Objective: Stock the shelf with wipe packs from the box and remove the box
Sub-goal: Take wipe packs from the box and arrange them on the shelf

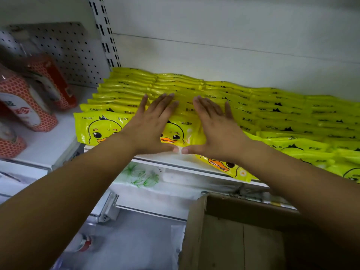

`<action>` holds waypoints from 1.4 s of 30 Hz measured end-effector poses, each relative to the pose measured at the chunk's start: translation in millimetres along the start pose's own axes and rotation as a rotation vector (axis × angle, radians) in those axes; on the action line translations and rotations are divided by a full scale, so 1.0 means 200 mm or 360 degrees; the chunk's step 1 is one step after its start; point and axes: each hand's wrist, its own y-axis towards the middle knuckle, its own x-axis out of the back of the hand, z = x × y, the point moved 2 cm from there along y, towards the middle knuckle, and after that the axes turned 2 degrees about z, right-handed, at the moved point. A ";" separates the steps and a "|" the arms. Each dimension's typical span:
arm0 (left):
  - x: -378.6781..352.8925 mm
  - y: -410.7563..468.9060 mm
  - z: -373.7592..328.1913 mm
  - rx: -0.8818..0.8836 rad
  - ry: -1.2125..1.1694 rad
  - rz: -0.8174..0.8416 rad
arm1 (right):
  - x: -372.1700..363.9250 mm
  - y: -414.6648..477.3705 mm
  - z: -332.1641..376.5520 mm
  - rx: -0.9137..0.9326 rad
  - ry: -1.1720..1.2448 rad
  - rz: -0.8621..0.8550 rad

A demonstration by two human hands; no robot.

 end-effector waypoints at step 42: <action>0.03 0.34 -0.61 0.0034 0.0383 0.0187 | -0.04 -0.29 -0.60 -0.0097 -0.0361 0.0103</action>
